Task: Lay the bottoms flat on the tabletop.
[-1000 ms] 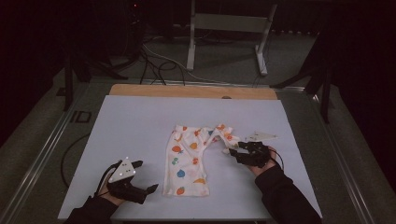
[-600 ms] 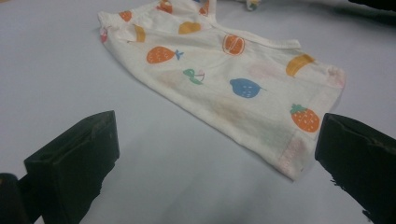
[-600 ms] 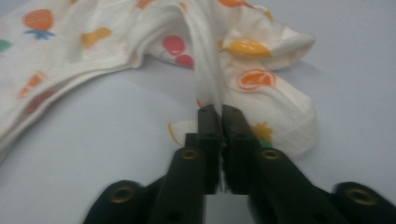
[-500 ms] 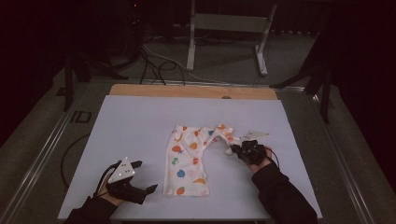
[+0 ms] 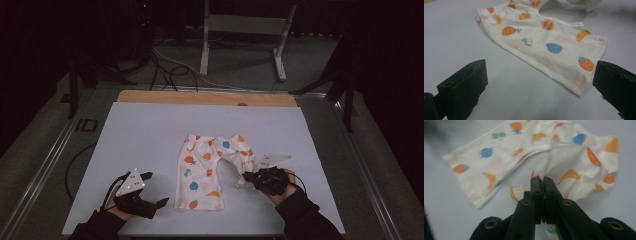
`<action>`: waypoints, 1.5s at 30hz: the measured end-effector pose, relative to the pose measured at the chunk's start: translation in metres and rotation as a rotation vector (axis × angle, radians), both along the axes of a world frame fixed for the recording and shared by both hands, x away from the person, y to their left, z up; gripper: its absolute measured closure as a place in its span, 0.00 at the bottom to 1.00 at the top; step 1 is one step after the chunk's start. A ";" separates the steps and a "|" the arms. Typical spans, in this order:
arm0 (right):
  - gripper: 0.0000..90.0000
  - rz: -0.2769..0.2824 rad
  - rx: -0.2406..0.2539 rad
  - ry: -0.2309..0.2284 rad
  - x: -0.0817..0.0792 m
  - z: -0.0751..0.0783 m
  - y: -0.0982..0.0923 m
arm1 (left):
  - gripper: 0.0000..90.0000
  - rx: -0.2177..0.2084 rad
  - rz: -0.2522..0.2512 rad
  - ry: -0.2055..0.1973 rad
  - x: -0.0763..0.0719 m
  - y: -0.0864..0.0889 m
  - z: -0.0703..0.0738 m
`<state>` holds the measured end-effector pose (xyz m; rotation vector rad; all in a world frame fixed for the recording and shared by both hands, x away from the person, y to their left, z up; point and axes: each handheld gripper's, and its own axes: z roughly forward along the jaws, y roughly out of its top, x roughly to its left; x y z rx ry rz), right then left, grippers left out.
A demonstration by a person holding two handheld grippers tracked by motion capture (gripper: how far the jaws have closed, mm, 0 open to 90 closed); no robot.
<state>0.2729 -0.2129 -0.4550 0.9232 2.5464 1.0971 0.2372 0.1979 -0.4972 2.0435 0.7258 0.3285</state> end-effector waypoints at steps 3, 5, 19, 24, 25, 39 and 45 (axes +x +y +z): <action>0.95 0.041 -0.007 0.007 -0.008 0.002 0.006 | 0.01 -0.003 0.000 -0.002 0.000 0.000 0.000; 0.89 0.068 0.004 0.022 -0.013 0.004 0.009 | 0.01 -0.003 -0.001 -0.003 0.000 0.000 0.000; 0.53 -0.022 0.001 -0.038 -0.012 -0.003 -0.011 | 0.01 -0.010 0.003 -0.006 -0.001 0.001 0.001; 0.60 -0.057 -0.016 0.020 -0.010 -0.019 -0.025 | 0.01 -0.010 0.003 -0.009 -0.001 0.001 0.002; 0.61 -0.060 -0.019 0.032 -0.011 -0.021 -0.027 | 0.01 -0.008 0.001 -0.008 -0.001 0.001 0.002; 0.72 -0.171 -0.079 0.013 0.002 -0.040 -0.019 | 0.01 0.001 -0.002 -0.006 -0.001 0.000 0.001; 0.88 -0.265 -0.082 0.053 0.002 -0.041 -0.043 | 0.01 -0.008 0.008 -0.009 -0.001 0.003 0.002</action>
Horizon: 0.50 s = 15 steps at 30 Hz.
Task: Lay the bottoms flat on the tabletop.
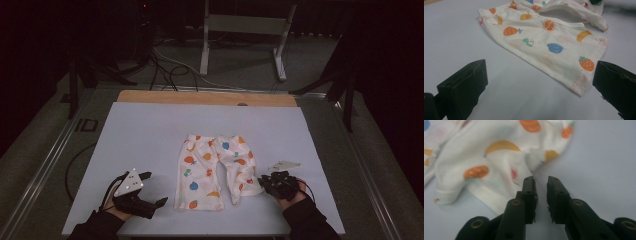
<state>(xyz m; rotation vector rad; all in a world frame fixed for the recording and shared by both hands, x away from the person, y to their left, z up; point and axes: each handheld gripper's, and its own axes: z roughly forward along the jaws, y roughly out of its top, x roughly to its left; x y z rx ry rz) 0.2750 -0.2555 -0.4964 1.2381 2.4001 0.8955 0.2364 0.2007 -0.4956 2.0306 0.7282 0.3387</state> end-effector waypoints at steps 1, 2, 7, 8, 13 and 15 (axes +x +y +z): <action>0.93 -0.004 0.018 0.018 0.000 -0.001 -0.003 | 0.01 0.001 -0.003 0.000 0.000 -0.001 0.000; 0.96 -0.010 0.034 0.031 -0.001 -0.001 -0.005 | 0.01 0.004 -0.006 0.001 0.000 -0.001 0.000; 1.00 0.008 0.030 0.072 -0.004 -0.003 -0.004 | 0.01 0.006 -0.012 0.000 0.001 -0.002 0.000; 1.00 0.015 0.027 0.075 -0.005 -0.003 -0.003 | 0.01 0.006 -0.013 0.000 0.001 -0.002 0.000; 1.00 -0.019 0.031 0.064 -0.015 0.002 -0.009 | 0.01 0.002 -0.011 -0.001 0.001 -0.001 0.000; 1.00 -0.030 0.039 0.051 -0.020 0.004 -0.015 | 0.01 -0.002 -0.009 -0.004 0.000 0.000 0.001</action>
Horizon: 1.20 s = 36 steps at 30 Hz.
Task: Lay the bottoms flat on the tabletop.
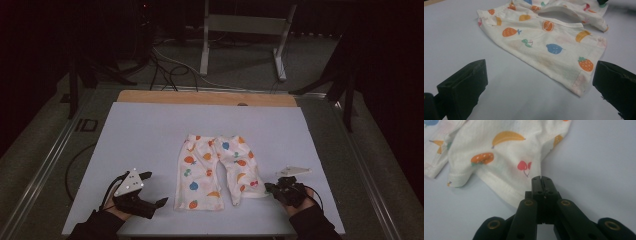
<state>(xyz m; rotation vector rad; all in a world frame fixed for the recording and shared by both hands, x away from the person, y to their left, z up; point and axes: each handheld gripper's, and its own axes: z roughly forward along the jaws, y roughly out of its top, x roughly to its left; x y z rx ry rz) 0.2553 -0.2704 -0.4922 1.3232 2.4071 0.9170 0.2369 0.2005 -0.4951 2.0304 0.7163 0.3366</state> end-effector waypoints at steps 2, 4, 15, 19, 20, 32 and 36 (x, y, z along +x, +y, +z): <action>1.00 -0.028 0.013 -0.027 -0.005 0.004 -0.007 | 0.01 0.000 -0.002 -0.001 0.000 0.000 0.000; 1.00 -0.055 0.015 -0.007 -0.007 0.003 -0.016 | 0.01 0.002 -0.003 -0.001 0.000 0.000 0.000; 1.00 -0.093 0.022 0.071 -0.001 -0.011 -0.032 | 0.01 0.009 0.002 0.001 0.000 0.001 -0.001; 0.92 -0.079 -0.001 0.073 0.000 -0.013 -0.029 | 0.01 0.012 0.002 0.002 0.000 0.001 -0.001; 0.84 -0.077 0.001 0.067 0.000 -0.012 -0.027 | 0.01 0.012 0.001 -0.001 0.000 0.001 -0.001; 0.75 0.294 0.171 -0.148 -0.027 0.029 0.035 | 0.01 0.019 0.000 0.002 0.000 0.000 -0.002; 0.81 0.419 0.183 -0.114 -0.027 0.019 0.058 | 0.01 0.016 0.002 0.003 0.000 0.000 -0.002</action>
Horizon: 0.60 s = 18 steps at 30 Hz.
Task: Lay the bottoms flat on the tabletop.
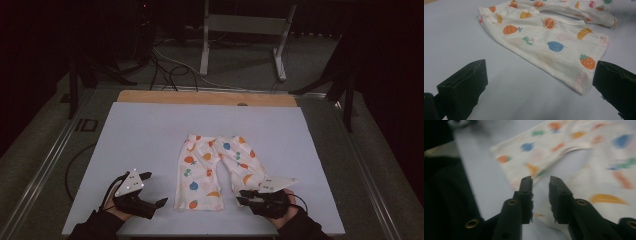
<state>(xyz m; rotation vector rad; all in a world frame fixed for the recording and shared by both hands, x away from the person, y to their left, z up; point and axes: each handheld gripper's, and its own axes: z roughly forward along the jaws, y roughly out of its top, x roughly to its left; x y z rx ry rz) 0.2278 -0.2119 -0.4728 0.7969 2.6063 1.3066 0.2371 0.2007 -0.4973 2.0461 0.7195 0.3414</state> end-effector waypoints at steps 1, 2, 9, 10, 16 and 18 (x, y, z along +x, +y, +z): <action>0.82 0.017 -0.019 0.009 0.001 -0.005 0.004 | 0.01 0.000 -0.001 0.002 0.000 0.000 0.000; 0.83 0.026 -0.048 0.013 0.002 -0.010 0.008 | 0.01 0.002 -0.002 0.002 0.000 0.000 0.000; 0.83 -0.022 -0.208 0.064 0.013 -0.034 0.001 | 0.01 -0.003 0.001 0.000 0.000 0.001 0.000; 0.83 -0.035 -0.206 0.077 0.013 -0.035 -0.001 | 0.01 -0.004 0.001 0.000 0.000 0.001 0.000; 0.77 -0.007 -0.219 0.078 0.007 -0.034 0.002 | 0.01 -0.002 -0.002 0.001 0.000 0.000 0.000; 0.77 0.021 -0.233 0.054 0.005 -0.034 0.006 | 0.01 0.000 -0.003 0.001 0.000 0.000 0.000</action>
